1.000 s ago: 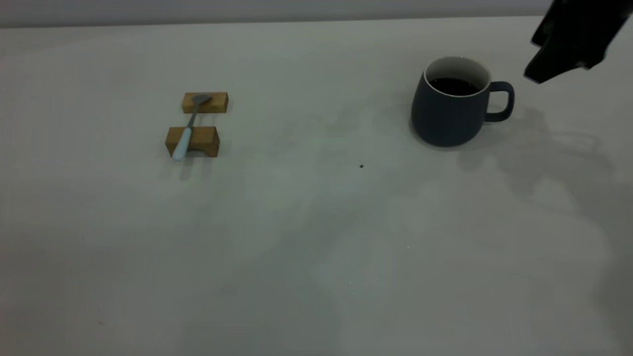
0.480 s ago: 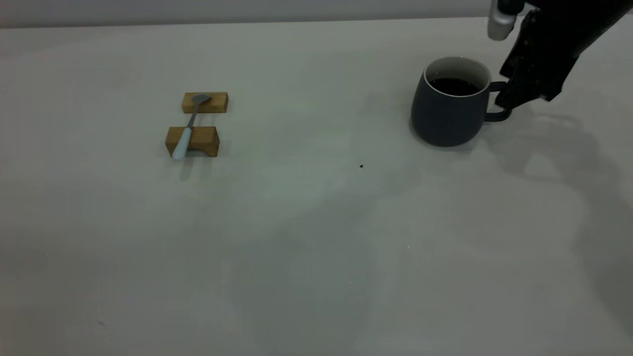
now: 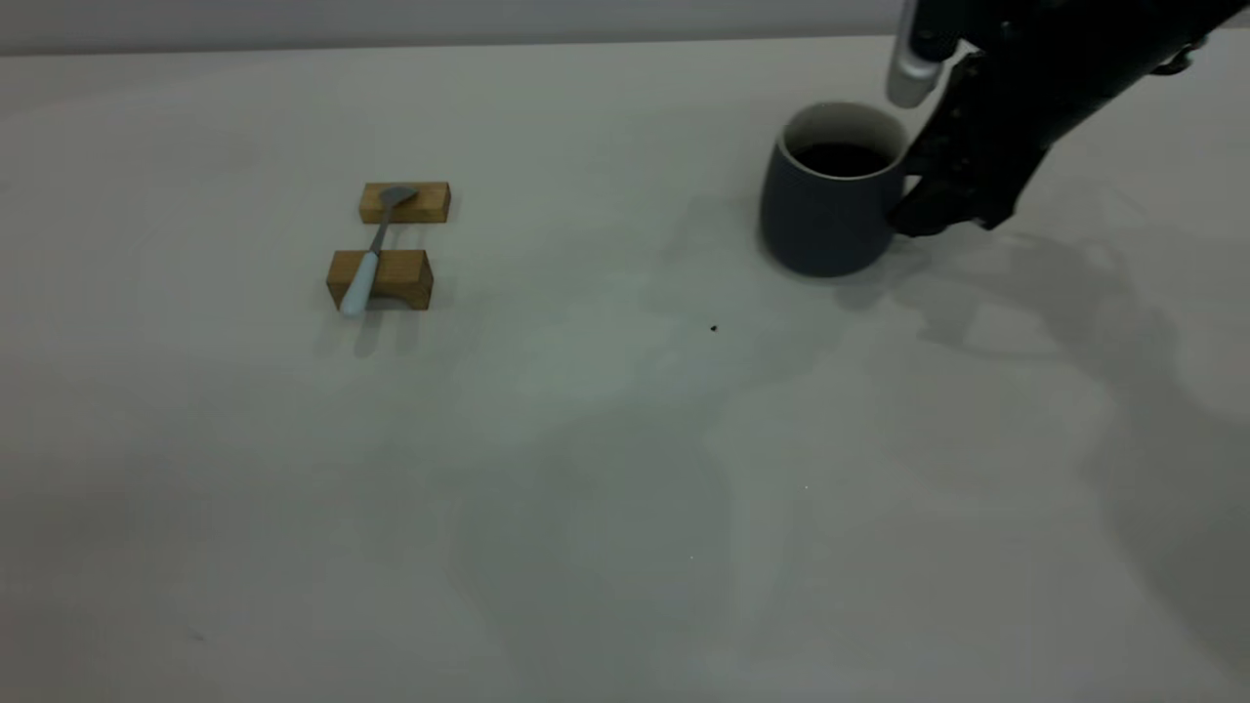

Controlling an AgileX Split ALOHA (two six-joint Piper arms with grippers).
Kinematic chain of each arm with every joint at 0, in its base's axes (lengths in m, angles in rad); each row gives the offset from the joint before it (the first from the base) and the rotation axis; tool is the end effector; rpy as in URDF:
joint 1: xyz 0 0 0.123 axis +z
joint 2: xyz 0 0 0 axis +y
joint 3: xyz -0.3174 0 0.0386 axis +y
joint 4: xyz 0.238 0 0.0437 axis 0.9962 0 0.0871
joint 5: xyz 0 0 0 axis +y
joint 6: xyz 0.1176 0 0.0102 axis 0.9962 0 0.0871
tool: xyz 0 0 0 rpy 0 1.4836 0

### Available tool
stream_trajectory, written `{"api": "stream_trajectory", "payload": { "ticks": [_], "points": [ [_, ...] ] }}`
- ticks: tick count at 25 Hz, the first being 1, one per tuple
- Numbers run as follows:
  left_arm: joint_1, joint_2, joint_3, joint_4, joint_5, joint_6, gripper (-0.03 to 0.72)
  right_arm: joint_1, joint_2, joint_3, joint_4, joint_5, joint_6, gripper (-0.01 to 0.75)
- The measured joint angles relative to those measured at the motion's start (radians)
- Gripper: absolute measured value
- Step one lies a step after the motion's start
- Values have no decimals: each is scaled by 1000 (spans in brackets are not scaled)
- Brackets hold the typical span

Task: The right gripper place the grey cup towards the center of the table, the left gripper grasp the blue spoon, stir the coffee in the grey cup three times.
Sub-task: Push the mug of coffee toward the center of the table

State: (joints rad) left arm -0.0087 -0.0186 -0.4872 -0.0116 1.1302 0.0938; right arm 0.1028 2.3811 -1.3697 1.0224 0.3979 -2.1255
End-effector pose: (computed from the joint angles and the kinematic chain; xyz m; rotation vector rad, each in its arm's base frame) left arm -0.0297 -0.0010 0.2488 0.1091 2.1053 0.0370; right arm 0.4599 0.0867 0.0341 -1.5941 2.0600 0.1022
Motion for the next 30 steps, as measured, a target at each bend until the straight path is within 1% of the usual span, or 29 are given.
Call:
{"api": "stream_trajectory", "payload": {
  "ticks": [10, 19, 24, 30],
  "points": [
    [0, 0, 0, 0, 0, 0, 446, 141, 50, -92, 9, -1, -4, 537],
    [0, 0, 0, 0, 0, 0, 446, 235, 87, -137, 87, -8, -4, 537],
    [0, 0, 0, 0, 0, -1, 446, 246, 88, -146, 106, -3, 16, 537],
    [0, 0, 0, 0, 0, -1, 446, 191, 17, -97, 45, 52, 167, 537]
  ]
}}
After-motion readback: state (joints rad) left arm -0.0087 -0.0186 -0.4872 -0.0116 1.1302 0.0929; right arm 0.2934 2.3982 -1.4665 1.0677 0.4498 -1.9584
